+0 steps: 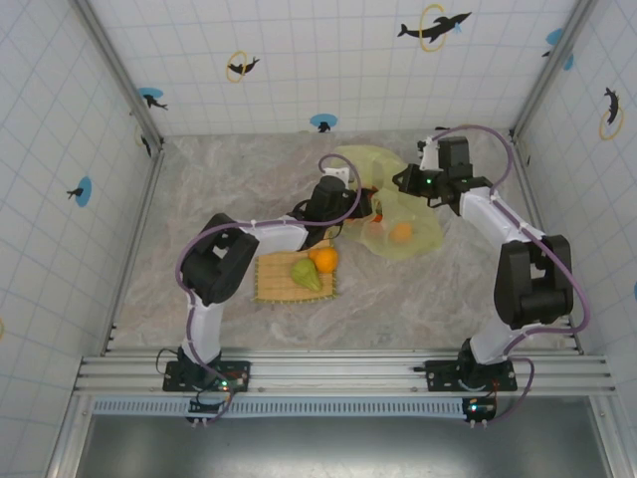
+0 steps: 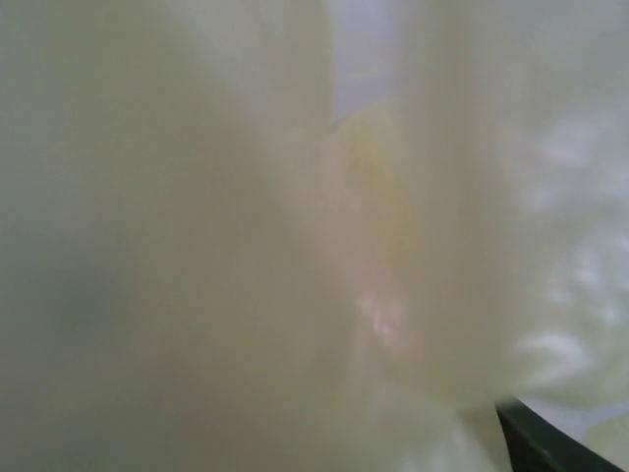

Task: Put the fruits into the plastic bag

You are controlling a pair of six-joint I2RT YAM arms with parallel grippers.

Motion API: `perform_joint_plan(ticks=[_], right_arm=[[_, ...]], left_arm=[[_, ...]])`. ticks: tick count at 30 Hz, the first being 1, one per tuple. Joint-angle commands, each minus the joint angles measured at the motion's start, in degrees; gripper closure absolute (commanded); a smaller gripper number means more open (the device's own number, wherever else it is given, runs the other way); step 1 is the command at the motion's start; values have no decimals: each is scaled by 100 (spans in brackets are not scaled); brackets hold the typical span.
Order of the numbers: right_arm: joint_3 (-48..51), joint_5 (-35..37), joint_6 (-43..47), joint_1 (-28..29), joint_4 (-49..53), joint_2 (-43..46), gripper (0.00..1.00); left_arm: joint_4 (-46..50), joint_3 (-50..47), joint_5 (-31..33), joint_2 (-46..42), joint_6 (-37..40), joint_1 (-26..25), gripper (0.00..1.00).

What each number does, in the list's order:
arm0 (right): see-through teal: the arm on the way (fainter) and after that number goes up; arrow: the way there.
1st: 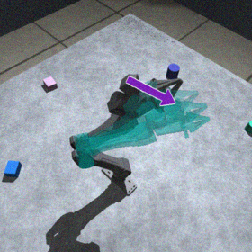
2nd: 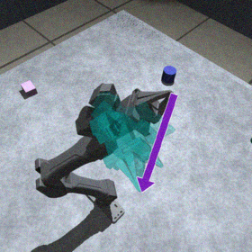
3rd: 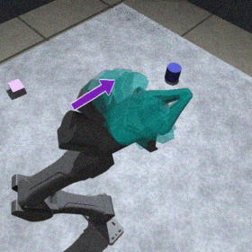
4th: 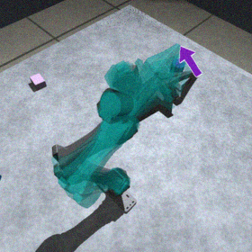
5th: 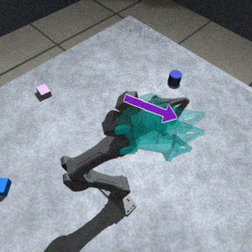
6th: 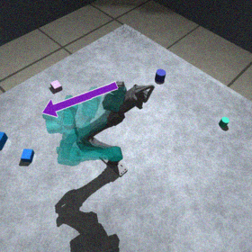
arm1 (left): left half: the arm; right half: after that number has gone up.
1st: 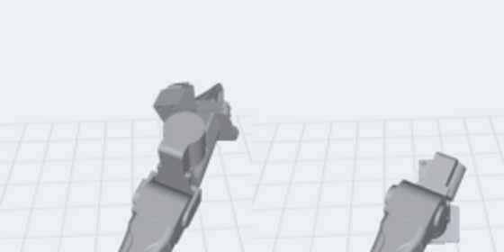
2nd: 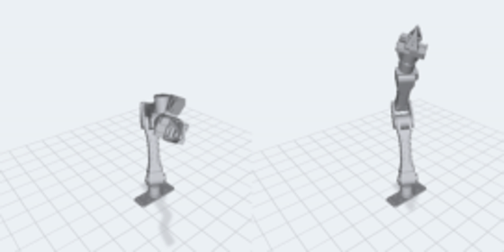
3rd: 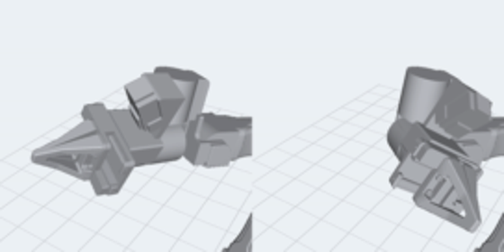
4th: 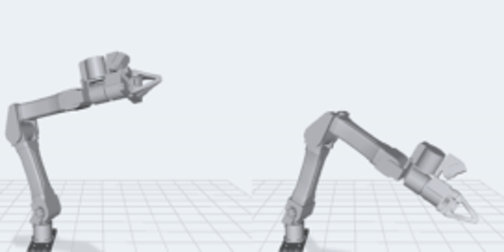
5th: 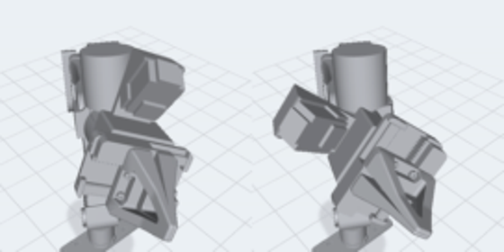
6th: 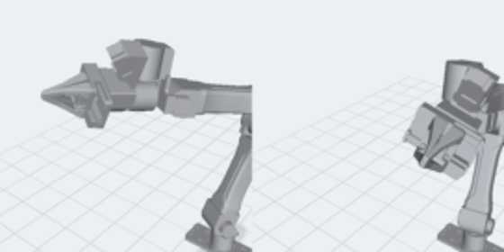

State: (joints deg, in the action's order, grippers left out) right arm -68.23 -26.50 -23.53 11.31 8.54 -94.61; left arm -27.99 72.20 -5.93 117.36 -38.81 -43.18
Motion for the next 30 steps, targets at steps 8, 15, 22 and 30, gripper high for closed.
perform_joint_plan(ticks=[8, 15, 22, 30], right_arm=[[-244, 29, 121, -22, 100, 52, 100], [-189, 163, 236, -111, 228, 134, 100], [-84, 206, 243, -257, 209, 212, 100], [-221, 326, 350, -535, 340, 280, 100]], left_arm=[[79, 235, 174, -98, 415, -33, 19], [205, -268, 211, -724, 887, -24, 18], [506, -919, 155, -1488, 1268, 2, 18], [897, -1739, 93, -2460, 1596, 90, 18]])
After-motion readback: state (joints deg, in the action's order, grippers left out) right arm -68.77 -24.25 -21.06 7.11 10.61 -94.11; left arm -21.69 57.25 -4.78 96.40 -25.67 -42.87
